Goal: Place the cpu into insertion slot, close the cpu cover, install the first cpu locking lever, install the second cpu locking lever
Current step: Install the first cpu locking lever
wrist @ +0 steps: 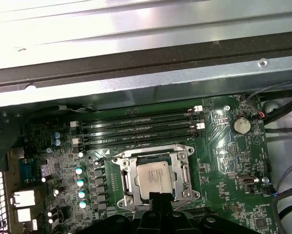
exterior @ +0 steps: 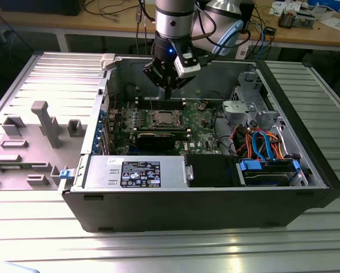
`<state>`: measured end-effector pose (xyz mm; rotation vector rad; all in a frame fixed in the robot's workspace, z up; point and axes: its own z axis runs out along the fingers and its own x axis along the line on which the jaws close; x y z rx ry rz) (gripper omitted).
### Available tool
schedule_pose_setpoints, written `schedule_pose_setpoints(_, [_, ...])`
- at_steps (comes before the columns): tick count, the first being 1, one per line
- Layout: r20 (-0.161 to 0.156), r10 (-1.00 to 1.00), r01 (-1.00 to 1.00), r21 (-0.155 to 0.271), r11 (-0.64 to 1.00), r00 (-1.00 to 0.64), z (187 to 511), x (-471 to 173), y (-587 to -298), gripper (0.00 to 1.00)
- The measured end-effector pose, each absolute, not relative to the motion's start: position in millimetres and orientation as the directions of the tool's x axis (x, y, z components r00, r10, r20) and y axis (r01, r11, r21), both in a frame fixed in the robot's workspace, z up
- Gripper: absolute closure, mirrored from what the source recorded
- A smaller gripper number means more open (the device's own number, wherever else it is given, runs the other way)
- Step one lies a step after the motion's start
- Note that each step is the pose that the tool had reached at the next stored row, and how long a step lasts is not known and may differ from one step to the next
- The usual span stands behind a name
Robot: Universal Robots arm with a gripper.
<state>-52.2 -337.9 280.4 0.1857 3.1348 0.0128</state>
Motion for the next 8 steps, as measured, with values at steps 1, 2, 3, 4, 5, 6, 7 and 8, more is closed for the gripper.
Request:
schedule_pose_setpoints(1, [-0.001,0.117,0.117,0.008,0.993,-0.993,280.4,-52.2,-337.9,0.89])
schedule_pose_setpoints(2, [-0.001,0.116,0.116,0.008,0.993,-0.993,280.3,-52.2,-337.9,0.89])
schedule_pose_setpoints(3, [-0.001,0.113,0.113,0.008,0.994,-0.994,280.3,-52.2,-337.8,0.89])
schedule_pose_setpoints(4, [-0.001,0.113,0.113,0.008,0.994,-0.994,280.3,-52.2,-337.7,0.89])
schedule_pose_setpoints(5, [-0.001,0.112,0.112,0.008,0.994,-0.994,280.4,-52.3,-337.7,0.89])
schedule_pose_setpoints(6, [-0.001,0.112,0.112,0.008,0.994,-0.994,280.4,-52.3,-337.7,0.89])
schedule_pose_setpoints(7, [-0.001,0.112,0.112,0.008,0.994,-0.994,280.3,-52.3,-337.7,0.89])
schedule_pose_setpoints(8, [-0.001,0.112,0.112,0.008,0.994,-0.994,280.4,-52.3,-337.7,0.89])
